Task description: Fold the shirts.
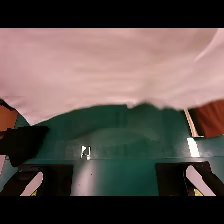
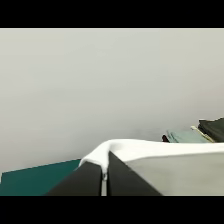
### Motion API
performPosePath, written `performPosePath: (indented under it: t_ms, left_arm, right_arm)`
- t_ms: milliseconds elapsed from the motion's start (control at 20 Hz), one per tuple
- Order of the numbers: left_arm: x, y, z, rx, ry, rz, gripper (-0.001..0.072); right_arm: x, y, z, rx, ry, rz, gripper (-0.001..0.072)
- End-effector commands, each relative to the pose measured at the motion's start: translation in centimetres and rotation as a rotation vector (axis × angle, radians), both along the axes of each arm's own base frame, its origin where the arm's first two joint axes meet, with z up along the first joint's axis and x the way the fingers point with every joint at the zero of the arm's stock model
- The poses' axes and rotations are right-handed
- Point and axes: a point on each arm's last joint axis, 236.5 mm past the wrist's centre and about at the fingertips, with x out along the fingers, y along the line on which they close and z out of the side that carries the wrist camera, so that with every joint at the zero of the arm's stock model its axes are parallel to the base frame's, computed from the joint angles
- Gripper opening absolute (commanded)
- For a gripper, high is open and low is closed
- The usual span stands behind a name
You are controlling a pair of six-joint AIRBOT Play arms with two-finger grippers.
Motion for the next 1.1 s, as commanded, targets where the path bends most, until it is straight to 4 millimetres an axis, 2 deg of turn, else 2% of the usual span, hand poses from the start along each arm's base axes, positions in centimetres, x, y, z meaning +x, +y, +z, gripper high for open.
performPosePath:
  t_ms: [0, 50, 150, 250, 400, 450, 550, 650, 750, 900, 1000, 1050]
  left_arm:
    - [4.9, 2.5, -5.1, -0.001, 0.171, 0.098, 0.0024]
    - [7.8, 2.8, -8.7, 0.004, 0.286, 0.103, 0.0025]
    - [13.4, 2.9, -16.8, 0.001, 0.516, 0.09, 0.0025]
    - [17.9, 2.6, -25.8, -0.017, 0.744, 0.066, 0.0025]
    - [21.7, 1.8, -38.9, -0.062, 1.058, 0.024, 0.0025]
    - [22.6, 1.8, -42.5, -0.065, 1.13, 0.02, 0.0025]
    - [24.5, 1.7, -48.2, -0.053, 1.231, 0.004, 0.0025]
    - [27.0, 1.6, -51.7, -0.061, 1.237, -0.009, 0.0025]
    - [29.3, 1.8, -53.4, -0.095, 1.2, 0.011, 0.0025]
    - [30.6, 2.1, -52.7, -0.1, 1.148, 0.029, 0.0025]
    - [29.5, 1.6, -52.4, -0.076, 1.198, -0.007, 0.0025]
    - [28.5, 1.3, -52.6, -0.065, 1.243, -0.028, 0.0025]
  right_arm:
    - [2.3, 0.0, -1.7, 0.059, 0.08, 0.05, 0.0013]
    - [3.9, -0.1, -3.8, 0.088, 0.142, 0.072, 0.0013]
    - [7.7, 0.5, -9.9, 0.138, 0.315, 0.127, 0.0013]
    - [11.4, 1.9, -17.9, 0.182, 0.535, 0.168, 0.0013]
    - [15.2, 3.3, -31.1, 0.241, 0.873, 0.167, 0.0013]
    - [16.0, 3.5, -35.2, 0.256, 0.97, 0.163, 0.0012]
    - [17.6, 3.7, -41.2, 0.289, 1.089, 0.155, 0.0013]
    - [19.8, 3.4, -45.5, 0.313, 1.146, 0.137, 0.0013]
    - [22.5, 3.0, -47.2, 0.321, 1.133, 0.123, 0.0013]
    - [25.5, 2.5, -46.1, 0.31, 1.063, 0.12, 0.0012]
    - [25.9, 1.9, -44.8, 0.275, 1.035, 0.114, 0.0013]
    - [25.4, 1.1, -44.7, 0.231, 1.045, 0.092, 0.0012]
